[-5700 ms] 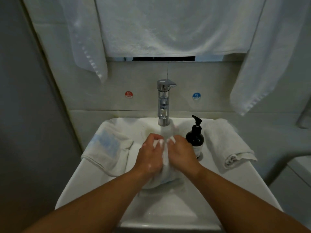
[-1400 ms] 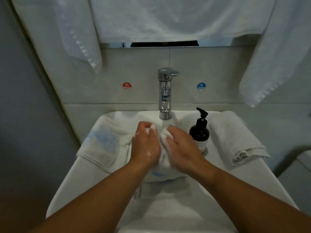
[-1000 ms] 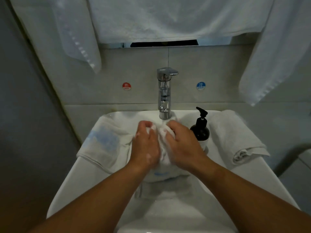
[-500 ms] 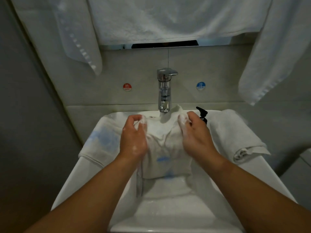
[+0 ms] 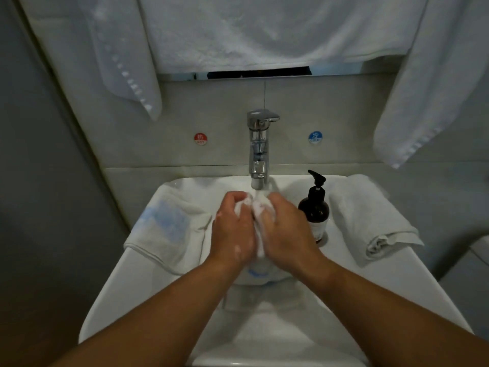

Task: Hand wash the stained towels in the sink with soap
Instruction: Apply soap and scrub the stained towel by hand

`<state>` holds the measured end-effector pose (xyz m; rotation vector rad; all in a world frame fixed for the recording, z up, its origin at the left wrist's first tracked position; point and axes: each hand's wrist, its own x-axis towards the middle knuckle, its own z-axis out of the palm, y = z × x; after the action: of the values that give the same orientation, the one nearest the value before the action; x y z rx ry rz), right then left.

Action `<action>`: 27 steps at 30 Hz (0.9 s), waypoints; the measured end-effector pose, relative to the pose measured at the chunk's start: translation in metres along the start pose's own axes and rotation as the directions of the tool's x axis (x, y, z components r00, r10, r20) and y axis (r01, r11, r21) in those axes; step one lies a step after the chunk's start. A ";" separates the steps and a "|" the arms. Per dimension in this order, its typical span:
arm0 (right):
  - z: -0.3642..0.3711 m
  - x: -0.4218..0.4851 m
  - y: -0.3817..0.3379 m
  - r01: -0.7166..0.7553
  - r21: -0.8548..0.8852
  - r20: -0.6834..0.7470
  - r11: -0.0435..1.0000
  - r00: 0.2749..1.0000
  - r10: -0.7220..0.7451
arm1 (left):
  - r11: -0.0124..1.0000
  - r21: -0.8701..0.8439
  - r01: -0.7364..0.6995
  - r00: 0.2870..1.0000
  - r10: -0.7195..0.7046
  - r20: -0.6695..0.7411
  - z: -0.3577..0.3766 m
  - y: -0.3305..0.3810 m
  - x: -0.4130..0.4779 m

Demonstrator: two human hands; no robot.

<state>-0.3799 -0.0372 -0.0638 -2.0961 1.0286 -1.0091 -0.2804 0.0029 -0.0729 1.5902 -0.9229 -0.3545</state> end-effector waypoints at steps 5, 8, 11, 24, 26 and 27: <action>-0.002 0.017 0.008 -0.136 -0.071 -0.047 0.988 0.990 0.133 | 0.992 -0.081 -0.093 0.985 0.104 0.140 -0.001 0.003 -0.010; -0.006 0.012 0.018 -0.199 -0.266 0.141 0.943 0.960 0.243 | 0.993 -0.079 -0.085 0.988 0.094 0.121 0.004 0.004 -0.008; 0.001 -0.002 0.008 -0.045 -0.180 0.128 0.983 0.989 0.068 | 0.983 0.069 0.172 0.984 -0.174 0.025 0.003 0.000 0.005; 0.002 0.002 0.004 -0.054 -0.132 0.127 0.990 0.989 0.071 | 0.971 0.129 0.204 0.976 -0.211 0.050 0.001 -0.006 0.002; -0.001 0.011 0.004 -0.107 -0.005 -0.021 0.994 0.994 0.107 | 0.981 0.176 0.077 0.982 -0.105 0.157 0.000 0.000 -0.010; -0.005 0.016 0.006 -0.159 0.040 -0.062 0.986 0.985 0.162 | 0.991 0.131 0.005 0.983 -0.029 0.181 0.001 0.002 -0.013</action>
<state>-0.3796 -0.0541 -0.0600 -1.9292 1.1832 -1.0124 -0.2902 0.0116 -0.0743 1.7060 -1.0921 -0.4666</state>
